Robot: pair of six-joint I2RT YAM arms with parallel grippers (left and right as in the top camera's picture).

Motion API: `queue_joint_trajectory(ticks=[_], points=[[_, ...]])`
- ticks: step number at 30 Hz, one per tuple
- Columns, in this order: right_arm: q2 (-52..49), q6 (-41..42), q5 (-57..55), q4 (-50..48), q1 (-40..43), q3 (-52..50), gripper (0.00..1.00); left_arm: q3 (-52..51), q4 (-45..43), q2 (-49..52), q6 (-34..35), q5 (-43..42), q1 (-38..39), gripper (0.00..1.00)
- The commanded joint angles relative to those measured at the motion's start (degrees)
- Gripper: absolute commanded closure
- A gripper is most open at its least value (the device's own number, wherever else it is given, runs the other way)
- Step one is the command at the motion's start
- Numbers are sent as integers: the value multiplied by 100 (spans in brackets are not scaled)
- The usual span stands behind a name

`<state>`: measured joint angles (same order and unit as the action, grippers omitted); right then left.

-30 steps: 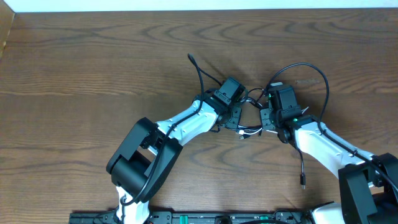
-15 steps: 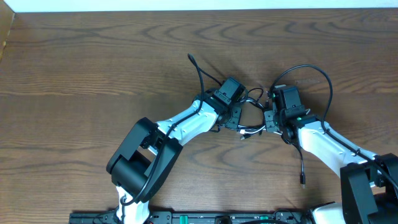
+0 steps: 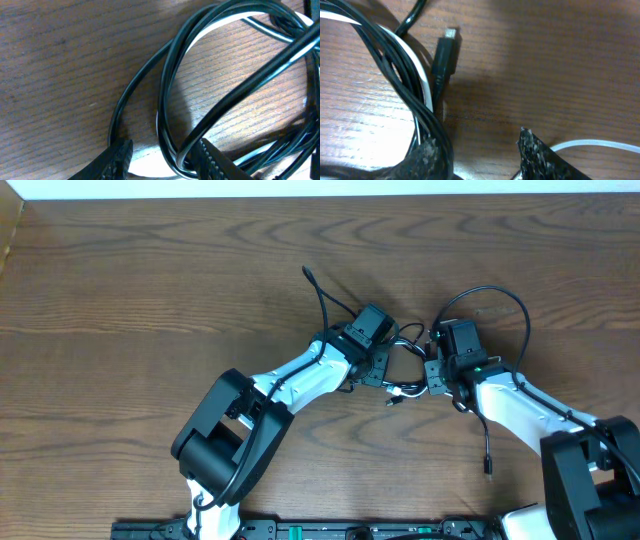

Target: Untangle cables

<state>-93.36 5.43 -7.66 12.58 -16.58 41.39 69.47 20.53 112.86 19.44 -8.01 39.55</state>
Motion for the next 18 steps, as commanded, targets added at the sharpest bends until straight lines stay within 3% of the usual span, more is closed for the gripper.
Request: queue_joint_trajectory(ticks=[1,6,11,18], points=[[-310,-81,-219,-55,37,-101,56,-101,164,315,-57,168,-15,56],[-719,24,-1172,-72,37,-101,60,-101,326,315,-52,734,-15,56],[-728,658,-2658,348,55,-101,60,-101,1134,315,238,2247,-122,57],[-728,927,-2905,487,232,-101,59,-101,1766,315,391,2393,-446,57]])
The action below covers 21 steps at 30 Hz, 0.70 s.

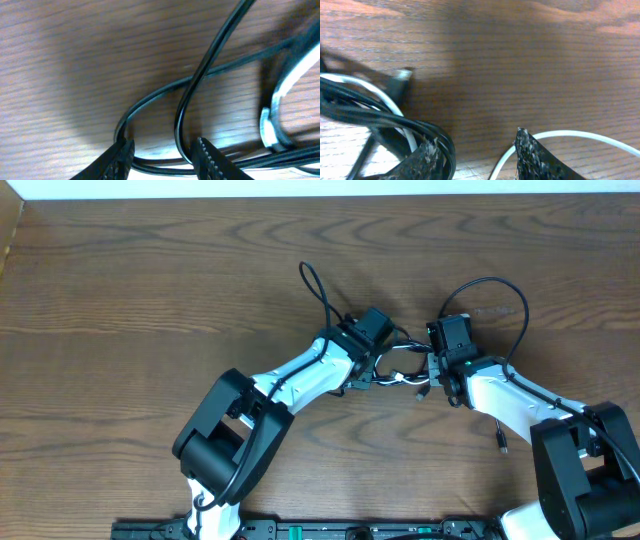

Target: Untangle cables

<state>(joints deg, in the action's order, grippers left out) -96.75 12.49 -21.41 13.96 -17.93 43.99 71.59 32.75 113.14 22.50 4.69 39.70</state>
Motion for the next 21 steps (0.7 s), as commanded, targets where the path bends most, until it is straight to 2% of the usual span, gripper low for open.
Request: queue_joint_trajectory(ticks=[1,6,9,16,18,21], points=[[-389,280,-1517,367,385,-361,59,-313,584,286,131,1123,-496,57],[-389,219,-927,328,435,-361,58,-306,787,284,35,1226,-678,56],[-389,221,-975,356,450,-361,58,-197,1191,280,31,1587,-922,56],[-389,223,-968,315,450,-361,58,166,2138,278,181,1528,-1659,56],[-389,223,-938,308,450,-361,59,201,2197,278,334,1283,-1867,56],[-389,87,-367,166,450,-361,59,221,2107,278,210,140,-2085,56]])
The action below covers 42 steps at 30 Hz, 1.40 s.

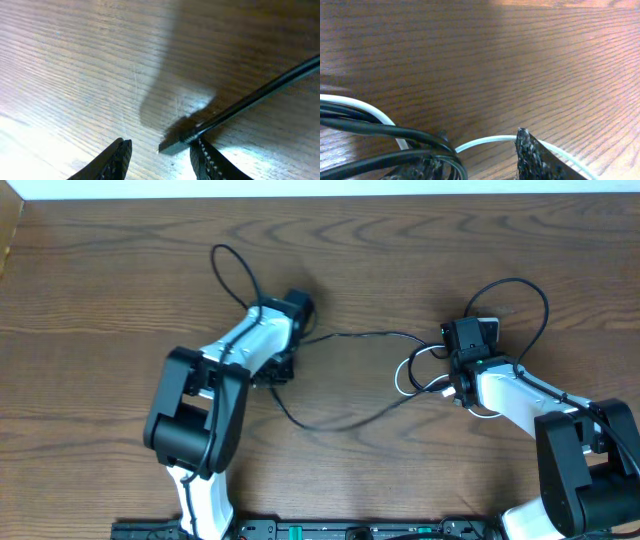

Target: Untangle cables

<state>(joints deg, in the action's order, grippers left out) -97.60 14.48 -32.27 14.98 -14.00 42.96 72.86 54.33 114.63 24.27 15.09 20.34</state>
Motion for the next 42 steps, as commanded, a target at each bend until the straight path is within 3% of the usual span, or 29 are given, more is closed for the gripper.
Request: queue_joint_trajectory(ticks=[1,5,9,13,18,27,42], points=[[-304,-256,1003,-2,57,-258,59,94,-111,129,-140,-1325,-197,56],[-304,-494,1733,-133,57,-258,62,284,-136,-70,-345,-1582,-227,56],[-302,-549,2417,-227,57,-249,63,728,-184,-981,-278,-2063,-164,52],[-302,-1036,3917,-258,57,-164,61,748,-636,-1681,-275,-2634,7,50],[-299,-1499,5442,-282,57,-87,57,702,-708,-1814,-278,-2645,382,48],[284,-1370,5241,-192,138,13,57,463,-699,-1423,-367,-2647,850,48],[221,-1368,4721,-109,114,-11,59,42,-1110,-791,-341,-2623,1283,48]])
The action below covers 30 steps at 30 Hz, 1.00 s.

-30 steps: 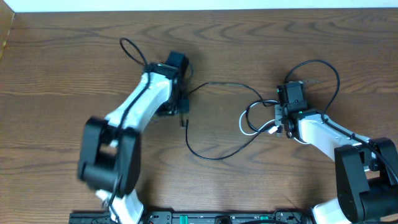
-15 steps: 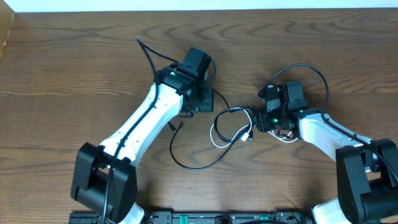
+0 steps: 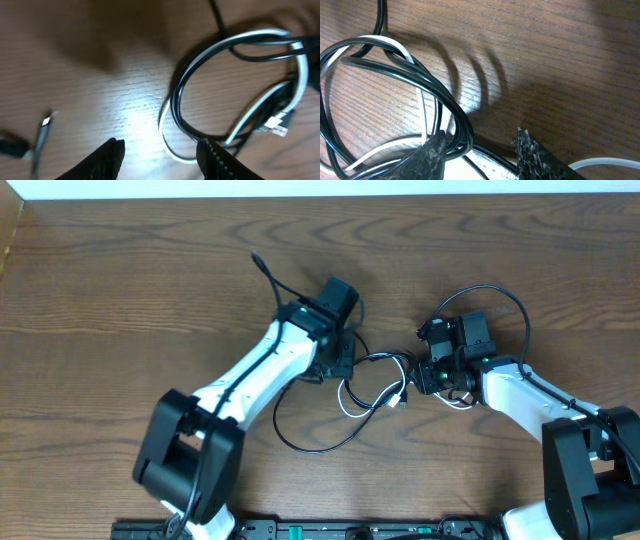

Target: Untangle cables

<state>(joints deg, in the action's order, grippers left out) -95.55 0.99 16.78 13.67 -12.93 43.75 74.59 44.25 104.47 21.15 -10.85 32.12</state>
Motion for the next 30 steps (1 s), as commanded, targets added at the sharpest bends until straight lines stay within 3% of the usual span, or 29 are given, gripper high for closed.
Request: queue_joint_trajectory(ticks=[1,7,12,14,15,18,25,30], points=[[15,-20,-184,20,7,-90,59,-184,-249,337,-28,-28,175,48],[15,-20,-181,-20,7,-90,58,-216,-629,688,22,15,413,48],[15,-20,-181,-42,7,-90,58,-216,-673,955,455,632,542,49],[15,-22,-186,-79,-31,-90,58,-216,-778,1056,468,640,562,57],[15,-20,-186,-105,-61,-90,59,-216,-824,1110,468,643,564,65],[15,-17,-326,-173,-166,-90,62,-216,-898,1233,468,643,564,75],[-96,221,-1554,-382,-597,-92,62,-219,-839,1353,468,640,564,75],[-267,295,-1794,-535,-741,-125,63,-219,-833,1353,468,651,564,75]])
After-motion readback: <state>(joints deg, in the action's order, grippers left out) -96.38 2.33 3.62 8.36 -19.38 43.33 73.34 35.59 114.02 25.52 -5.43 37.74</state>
